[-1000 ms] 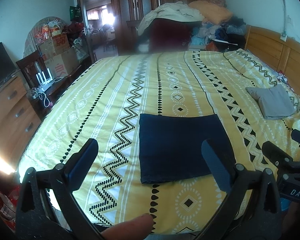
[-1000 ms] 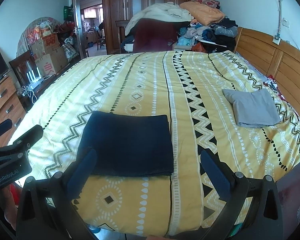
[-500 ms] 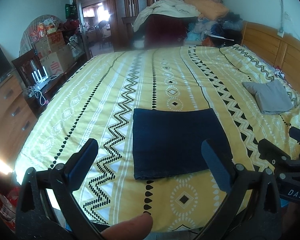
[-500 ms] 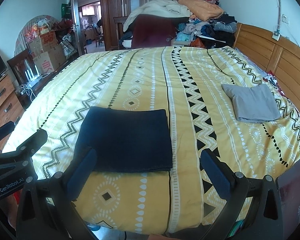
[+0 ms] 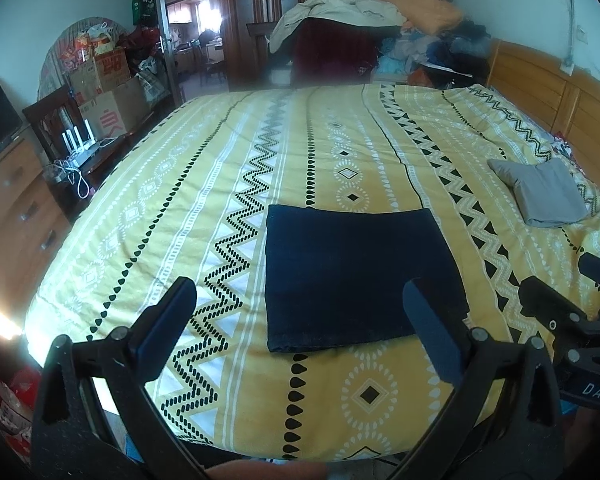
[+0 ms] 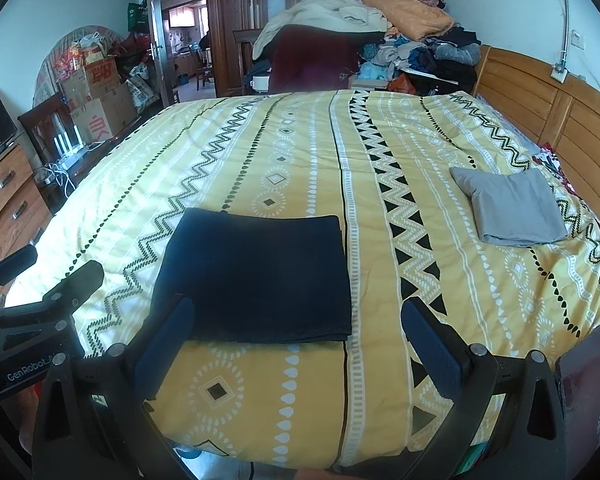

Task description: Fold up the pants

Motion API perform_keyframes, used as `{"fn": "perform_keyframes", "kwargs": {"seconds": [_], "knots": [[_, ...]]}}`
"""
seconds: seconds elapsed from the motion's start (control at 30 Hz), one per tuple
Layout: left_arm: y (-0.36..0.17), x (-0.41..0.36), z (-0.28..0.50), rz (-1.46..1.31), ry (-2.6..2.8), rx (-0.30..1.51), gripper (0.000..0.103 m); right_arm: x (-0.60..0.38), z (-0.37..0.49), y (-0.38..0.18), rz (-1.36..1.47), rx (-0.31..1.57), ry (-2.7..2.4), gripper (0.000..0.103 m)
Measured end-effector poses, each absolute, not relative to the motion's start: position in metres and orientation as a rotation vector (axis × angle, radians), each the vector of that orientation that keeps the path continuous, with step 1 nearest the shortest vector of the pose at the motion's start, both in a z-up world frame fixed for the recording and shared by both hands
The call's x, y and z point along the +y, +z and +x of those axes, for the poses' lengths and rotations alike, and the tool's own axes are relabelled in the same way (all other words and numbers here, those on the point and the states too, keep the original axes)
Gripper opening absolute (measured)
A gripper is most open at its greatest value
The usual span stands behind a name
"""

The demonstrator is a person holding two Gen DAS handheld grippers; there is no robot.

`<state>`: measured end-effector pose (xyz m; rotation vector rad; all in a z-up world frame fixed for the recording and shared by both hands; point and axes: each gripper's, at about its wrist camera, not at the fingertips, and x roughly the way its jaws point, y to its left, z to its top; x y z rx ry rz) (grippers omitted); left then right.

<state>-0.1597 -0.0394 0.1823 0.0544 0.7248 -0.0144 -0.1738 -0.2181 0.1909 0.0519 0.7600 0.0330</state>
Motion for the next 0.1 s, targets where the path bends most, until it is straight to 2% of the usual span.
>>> {"fn": "perform_keyframes", "kwargs": {"seconds": [0.1], "knots": [[0.1816,-0.0359,-0.1595,0.044,0.001,0.719,0.103,-0.2166,-0.1727,0.1910,0.052,0.750,0.037,0.103]]}}
